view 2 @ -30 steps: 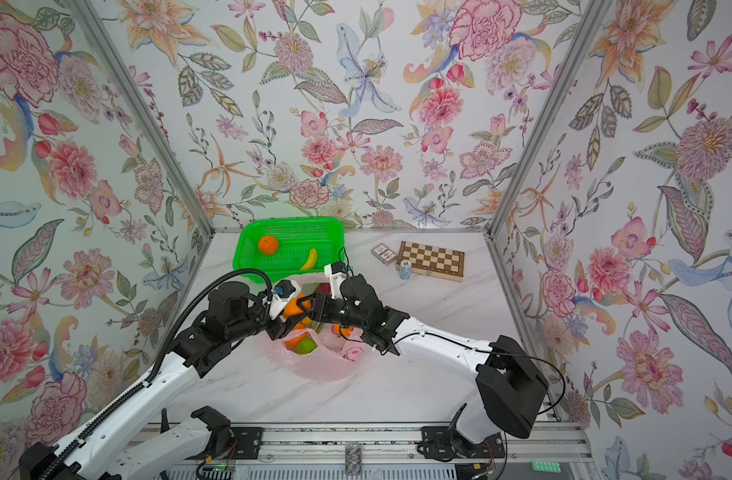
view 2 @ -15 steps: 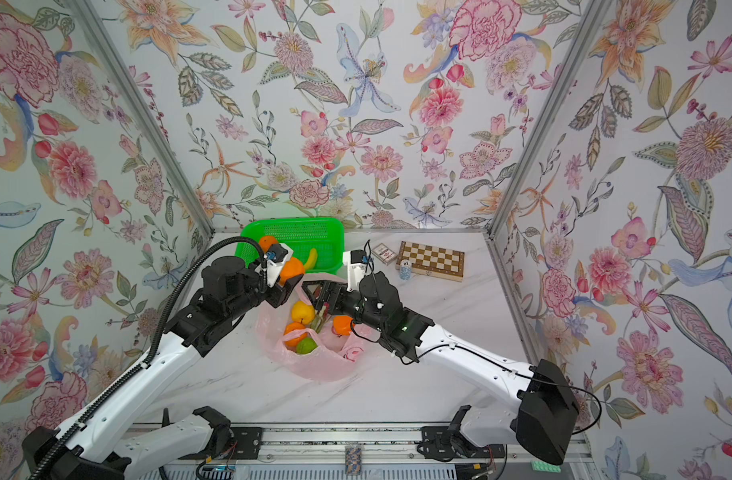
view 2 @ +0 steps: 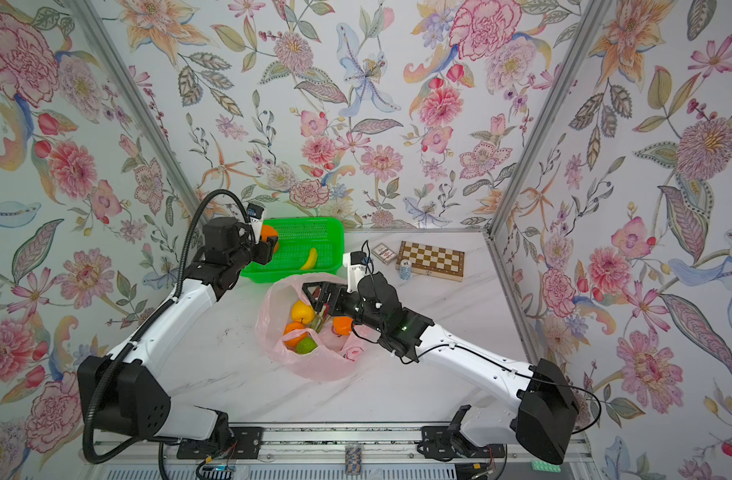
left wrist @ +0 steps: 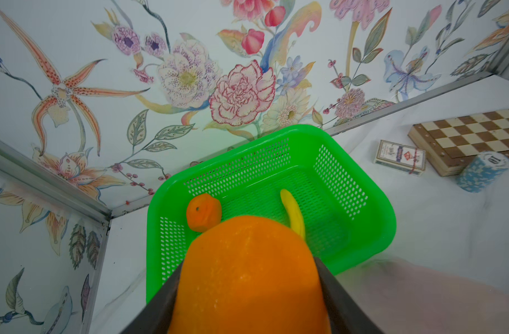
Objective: Untie the knot of the plastic bag and take out the fruit
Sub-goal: 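Carry the orange with the left gripper into the green basket and release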
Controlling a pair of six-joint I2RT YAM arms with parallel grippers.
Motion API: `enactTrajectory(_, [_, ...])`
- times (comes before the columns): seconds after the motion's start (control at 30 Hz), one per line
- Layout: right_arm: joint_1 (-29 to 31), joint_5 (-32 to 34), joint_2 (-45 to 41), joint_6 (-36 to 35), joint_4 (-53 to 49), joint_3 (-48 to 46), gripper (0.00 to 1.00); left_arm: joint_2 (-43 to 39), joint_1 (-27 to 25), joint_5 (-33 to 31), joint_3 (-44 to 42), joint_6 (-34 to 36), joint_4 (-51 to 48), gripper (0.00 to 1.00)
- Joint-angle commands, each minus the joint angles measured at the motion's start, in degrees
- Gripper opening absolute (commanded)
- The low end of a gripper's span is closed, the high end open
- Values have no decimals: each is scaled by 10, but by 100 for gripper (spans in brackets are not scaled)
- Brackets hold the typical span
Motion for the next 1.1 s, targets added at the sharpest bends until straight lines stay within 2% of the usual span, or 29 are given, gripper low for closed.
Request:
enactTrajectory(0.0, [10, 18, 14, -35, -60, 35, 99, 60, 28, 13, 52, -22, -15, 54])
enactTrajectory(0.27, [57, 84, 89, -138, -227, 177, 99, 193, 76, 22, 143, -54, -55, 54])
enactTrajectory(0.5, [96, 178, 171, -213, -372, 320, 99, 284, 95, 22, 208, -54, -101, 53])
enactTrajectory(0.6, [109, 196, 199, -248, -411, 371, 99, 313, 98, 25, 222, -50, -112, 54])
enactTrajectory(0.83, [116, 190, 214, -264, -415, 394, 99, 372, 109, 34, 241, -53, -131, 53])
enactTrajectory(0.97, [116, 190, 208, -260, -415, 387, 99, 423, 115, 25, 285, -48, -159, 54])
enactTrajectory(1.07, [116, 193, 205, -256, -415, 382, 99, 454, 118, 46, 311, -40, -167, 54])
